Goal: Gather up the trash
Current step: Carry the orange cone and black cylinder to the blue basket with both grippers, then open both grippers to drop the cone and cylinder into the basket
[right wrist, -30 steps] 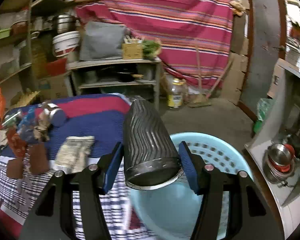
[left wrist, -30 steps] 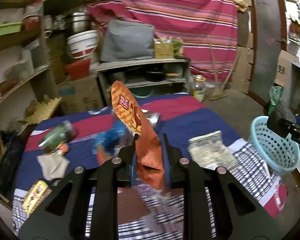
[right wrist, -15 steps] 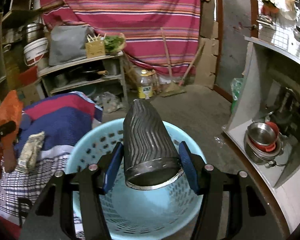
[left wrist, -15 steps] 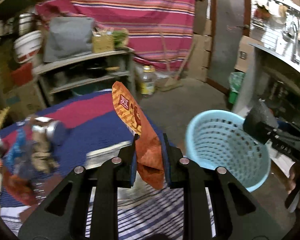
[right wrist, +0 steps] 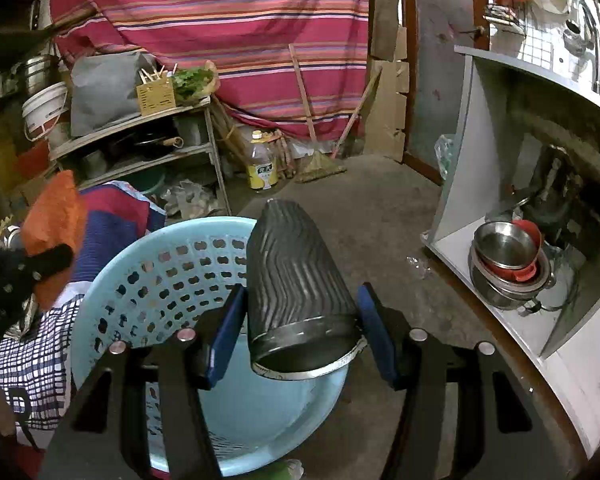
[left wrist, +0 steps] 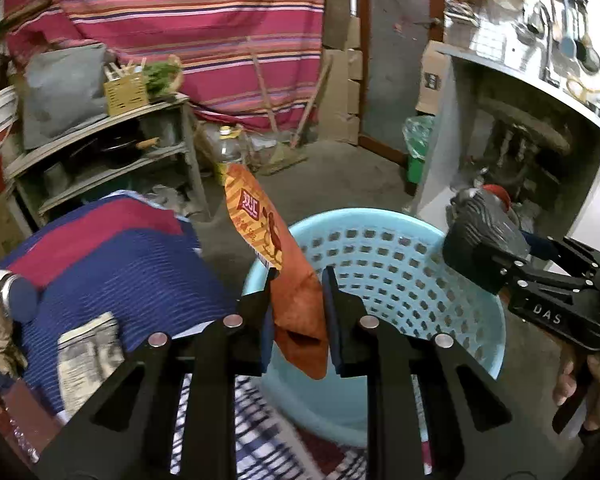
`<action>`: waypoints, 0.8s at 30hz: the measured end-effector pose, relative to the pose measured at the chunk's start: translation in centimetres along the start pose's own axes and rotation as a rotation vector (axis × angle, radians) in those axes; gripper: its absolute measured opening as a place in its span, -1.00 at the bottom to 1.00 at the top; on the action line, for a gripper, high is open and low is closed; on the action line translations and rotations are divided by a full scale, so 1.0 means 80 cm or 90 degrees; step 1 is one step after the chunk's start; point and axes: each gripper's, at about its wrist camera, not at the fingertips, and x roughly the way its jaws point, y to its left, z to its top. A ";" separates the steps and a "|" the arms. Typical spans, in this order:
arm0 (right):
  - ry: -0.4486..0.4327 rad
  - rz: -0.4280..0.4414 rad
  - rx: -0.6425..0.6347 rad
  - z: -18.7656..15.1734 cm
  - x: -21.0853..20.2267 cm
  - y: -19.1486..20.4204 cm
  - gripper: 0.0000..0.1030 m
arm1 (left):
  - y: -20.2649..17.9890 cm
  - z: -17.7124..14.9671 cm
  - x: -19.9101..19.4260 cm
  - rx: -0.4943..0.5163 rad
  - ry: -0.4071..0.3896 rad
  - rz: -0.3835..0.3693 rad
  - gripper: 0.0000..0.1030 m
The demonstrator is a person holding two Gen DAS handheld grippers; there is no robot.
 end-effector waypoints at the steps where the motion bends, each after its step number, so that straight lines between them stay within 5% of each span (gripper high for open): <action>1: 0.001 0.001 0.003 0.000 0.000 -0.001 0.11 | -0.003 0.001 0.004 0.008 0.002 -0.003 -0.58; 5: 0.001 0.008 0.006 0.001 0.002 0.001 0.11 | -0.016 0.008 0.014 0.028 0.001 -0.002 -0.52; 7: -0.001 0.010 0.004 0.001 0.002 0.002 0.11 | -0.015 0.011 0.019 0.019 0.009 -0.008 -0.30; 9: -0.002 0.010 0.004 0.001 0.002 0.004 0.11 | -0.012 0.013 0.020 0.011 0.009 0.003 0.13; 14: 0.006 0.011 0.006 -0.002 0.005 0.005 0.11 | 0.002 0.010 0.013 -0.005 0.011 0.013 0.48; 19: 0.015 0.021 0.003 -0.008 0.013 0.019 0.11 | 0.031 0.005 -0.008 -0.051 0.003 0.030 0.70; 24: 0.025 0.029 -0.004 -0.017 0.027 0.040 0.12 | 0.056 -0.010 -0.040 -0.064 -0.028 0.098 0.89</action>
